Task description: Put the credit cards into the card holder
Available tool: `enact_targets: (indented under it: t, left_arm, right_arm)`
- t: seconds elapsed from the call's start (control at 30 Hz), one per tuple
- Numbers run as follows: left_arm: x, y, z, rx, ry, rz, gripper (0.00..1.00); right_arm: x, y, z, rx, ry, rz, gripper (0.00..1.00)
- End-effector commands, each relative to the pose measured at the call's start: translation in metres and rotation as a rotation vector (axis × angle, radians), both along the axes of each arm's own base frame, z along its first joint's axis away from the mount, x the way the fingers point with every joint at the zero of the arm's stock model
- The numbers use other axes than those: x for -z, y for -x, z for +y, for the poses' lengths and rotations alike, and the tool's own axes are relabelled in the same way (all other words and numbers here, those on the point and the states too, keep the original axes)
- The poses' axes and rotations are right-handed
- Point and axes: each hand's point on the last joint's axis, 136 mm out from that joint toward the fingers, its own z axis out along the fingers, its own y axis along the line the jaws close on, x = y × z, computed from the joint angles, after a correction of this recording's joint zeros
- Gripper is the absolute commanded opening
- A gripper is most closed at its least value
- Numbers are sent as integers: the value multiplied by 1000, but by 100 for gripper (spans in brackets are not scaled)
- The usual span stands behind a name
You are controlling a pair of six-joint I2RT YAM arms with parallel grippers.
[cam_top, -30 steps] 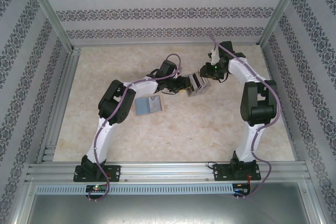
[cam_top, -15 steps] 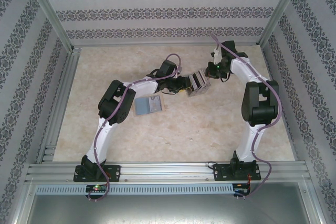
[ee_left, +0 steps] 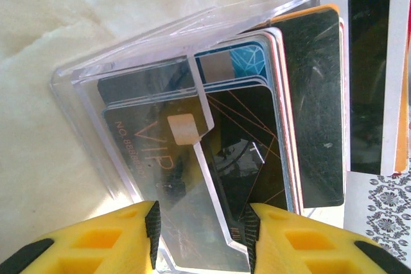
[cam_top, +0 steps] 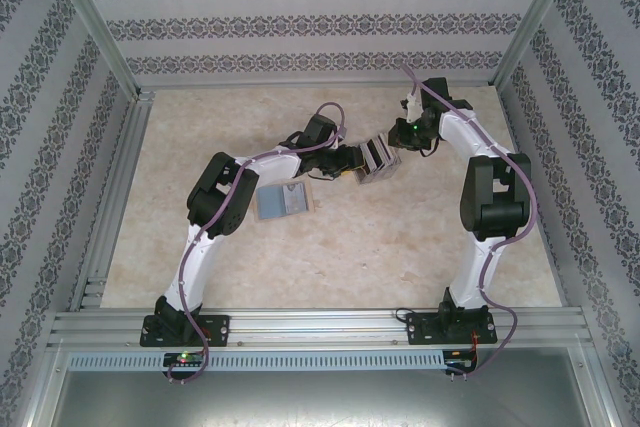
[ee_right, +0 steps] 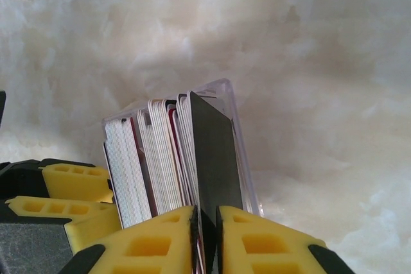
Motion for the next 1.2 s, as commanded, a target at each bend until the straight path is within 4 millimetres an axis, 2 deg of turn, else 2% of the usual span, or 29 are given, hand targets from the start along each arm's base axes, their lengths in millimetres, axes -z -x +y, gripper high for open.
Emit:
enact_targets:
  t: [0.0, 0.17, 0.5, 0.87, 1.17]
  left_arm:
    - [-2, 7, -15, 34, 17, -1, 42]
    - [0, 8, -15, 36, 14, 2, 42]
    - [1, 8, -14, 35, 14, 2, 42]
    - [1, 8, -14, 34, 12, 4, 42]
    - [2, 8, -14, 33, 12, 3, 42]
  right_arm:
    - [-12, 4, 6, -11, -34, -15, 18]
    - [-17, 4, 5, -1, -55, -23, 23]
    - [-18, 4, 6, 5, -84, -22, 20]
    - [-20, 5, 4, 10, -102, -26, 23]
    - [-19, 5, 3, 13, -114, -22, 13]
